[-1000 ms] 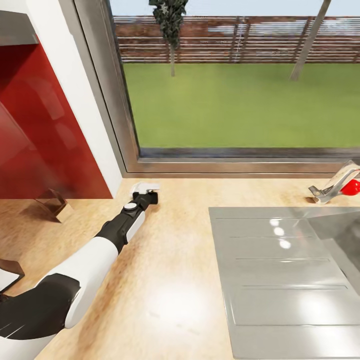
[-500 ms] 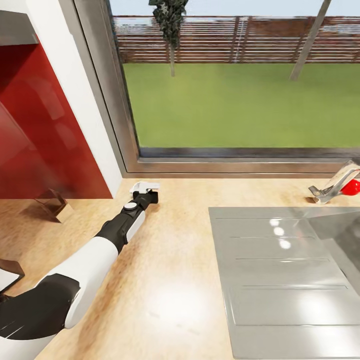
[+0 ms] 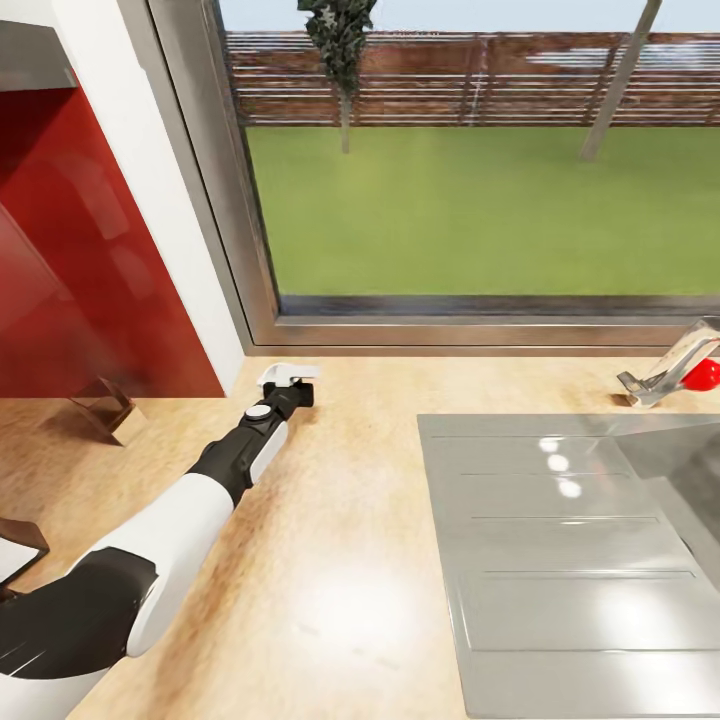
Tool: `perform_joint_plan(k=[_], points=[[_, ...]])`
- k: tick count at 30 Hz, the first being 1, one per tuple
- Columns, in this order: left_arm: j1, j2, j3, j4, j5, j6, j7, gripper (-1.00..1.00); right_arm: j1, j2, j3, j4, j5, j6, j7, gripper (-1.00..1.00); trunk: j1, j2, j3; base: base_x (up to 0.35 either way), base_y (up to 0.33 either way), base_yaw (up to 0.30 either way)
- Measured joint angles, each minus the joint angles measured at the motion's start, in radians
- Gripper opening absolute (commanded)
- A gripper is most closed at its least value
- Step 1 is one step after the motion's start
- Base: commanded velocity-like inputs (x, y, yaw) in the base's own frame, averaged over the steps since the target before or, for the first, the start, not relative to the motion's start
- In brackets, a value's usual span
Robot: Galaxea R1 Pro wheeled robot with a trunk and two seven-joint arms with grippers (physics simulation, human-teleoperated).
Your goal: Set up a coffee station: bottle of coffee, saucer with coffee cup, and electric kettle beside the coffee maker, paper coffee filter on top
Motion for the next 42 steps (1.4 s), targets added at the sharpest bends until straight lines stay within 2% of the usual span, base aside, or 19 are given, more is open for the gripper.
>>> perform_joint_plan(k=[5,10,12,16,21,25,33,42], points=[[0.000,0.004,-0.001,-0.008,0.001,0.000,0.001,-1.00,0.000,0.000,0.000,0.000,0.000,0.000,0.000,1.00,0.000,0.000,0.000,0.000,0.000,0.000],[0.000,0.006,-0.003,-0.062,0.001,0.006,0.001,-1.00,0.000,0.000,0.000,0.000,0.000,0.000,0.000,1.00,0.000,0.000,0.000,0.000,0.000,0.000],[0.000,0.006,-0.004,-0.086,0.001,0.022,0.001,-1.00,0.000,0.000,0.000,0.000,0.001,-0.001,0.000,1.00,0.000,0.000,0.000,0.000,0.000,0.000],[0.001,0.006,-0.007,-0.153,0.001,0.094,0.001,-1.00,0.000,0.000,0.001,0.001,0.003,0.000,0.001,1.00,0.000,0.000,0.000,0.000,0.000,0.000],[0.022,0.008,-0.008,-0.216,0.000,0.131,0.002,-1.00,0.000,-0.001,0.000,0.002,0.003,-0.001,0.001,1.00,0.000,0.000,0.000,0.000,0.000,0.000],[0.030,0.023,-0.007,-0.230,0.003,0.138,0.001,-1.00,0.000,0.000,0.000,0.002,0.002,-0.002,0.001,1.00,0.000,0.000,0.000,0.000,0.000,0.000],[0.031,0.027,-0.006,-0.230,0.005,0.138,0.001,-1.00,0.000,0.000,0.000,0.000,0.000,-0.002,0.000,1.00,0.000,0.000,0.000,-0.010,0.000,0.000],[0.031,0.025,-0.012,-0.232,0.005,0.137,0.001,-1.00,0.000,0.000,0.000,0.000,0.000,-0.001,0.000,1.00,0.001,0.000,0.003,-0.291,0.000,0.000]])
